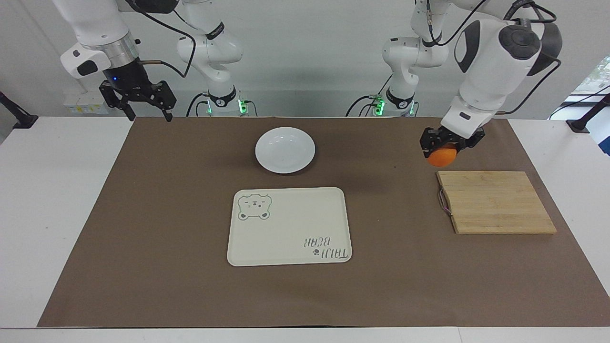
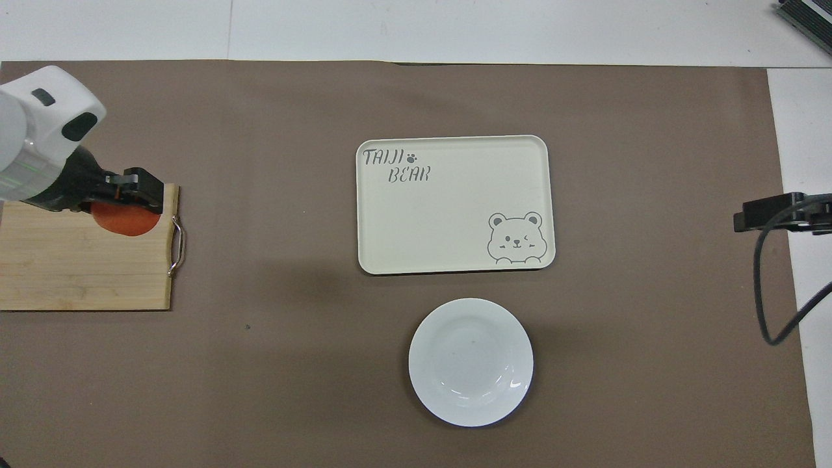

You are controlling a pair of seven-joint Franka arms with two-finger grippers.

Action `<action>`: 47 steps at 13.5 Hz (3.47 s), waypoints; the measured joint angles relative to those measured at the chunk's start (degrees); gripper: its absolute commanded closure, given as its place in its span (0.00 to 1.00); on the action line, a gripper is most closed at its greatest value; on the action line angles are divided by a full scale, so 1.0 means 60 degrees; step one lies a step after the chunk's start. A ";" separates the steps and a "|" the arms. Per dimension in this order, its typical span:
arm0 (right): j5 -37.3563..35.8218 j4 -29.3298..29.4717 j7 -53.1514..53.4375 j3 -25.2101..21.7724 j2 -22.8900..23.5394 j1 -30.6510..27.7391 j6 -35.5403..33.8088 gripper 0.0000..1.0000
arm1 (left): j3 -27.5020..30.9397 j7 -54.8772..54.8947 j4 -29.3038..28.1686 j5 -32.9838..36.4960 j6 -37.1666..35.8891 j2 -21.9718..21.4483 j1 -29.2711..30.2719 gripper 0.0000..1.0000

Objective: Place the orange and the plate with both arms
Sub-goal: 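Carry the orange with the left gripper over the white plate, then release the orange onto the plate and withdraw the left gripper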

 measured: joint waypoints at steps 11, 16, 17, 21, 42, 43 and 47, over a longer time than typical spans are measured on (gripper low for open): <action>0.0000 0.0000 0.0000 0.0000 0.0000 0.0000 0.0000 0.00 | -0.0065 -0.2745 -0.2667 -0.0448 0.3347 0.0319 -0.3555 1.00; 0.0000 0.0000 0.0000 0.0000 0.0000 0.0000 0.0000 0.00 | -0.0068 -0.5309 -0.3065 -0.0492 0.4775 0.0840 -0.5240 1.00; 0.0000 0.0000 0.0000 0.0000 0.0000 0.0000 0.0000 0.00 | -0.0067 -0.5669 -0.3069 -0.0492 0.4924 0.0949 -0.5470 1.00; 0.0000 0.0000 0.0000 0.0000 0.0000 0.0000 0.0000 0.00 | -0.0066 -0.7163 -0.3114 -0.0501 0.5846 0.1643 -0.6423 1.00; -0.0002 0.0010 0.0000 -0.0010 -0.0002 -0.0005 -0.0400 0.00 | 0.0385 -0.0270 -0.0678 -0.0508 0.2573 0.0451 -0.0123 0.00; -0.0001 -0.0002 0.0000 -0.0013 -0.0006 -0.0008 -0.0422 0.00 | 0.0395 0.0414 -0.0586 -0.0508 0.2377 0.0410 0.0265 0.00; 0.1098 -0.0323 0.0001 -0.0098 -0.0002 -0.0096 -0.0365 0.00 | 0.0429 0.2625 -0.0370 -0.0507 0.1696 0.0175 0.1596 0.00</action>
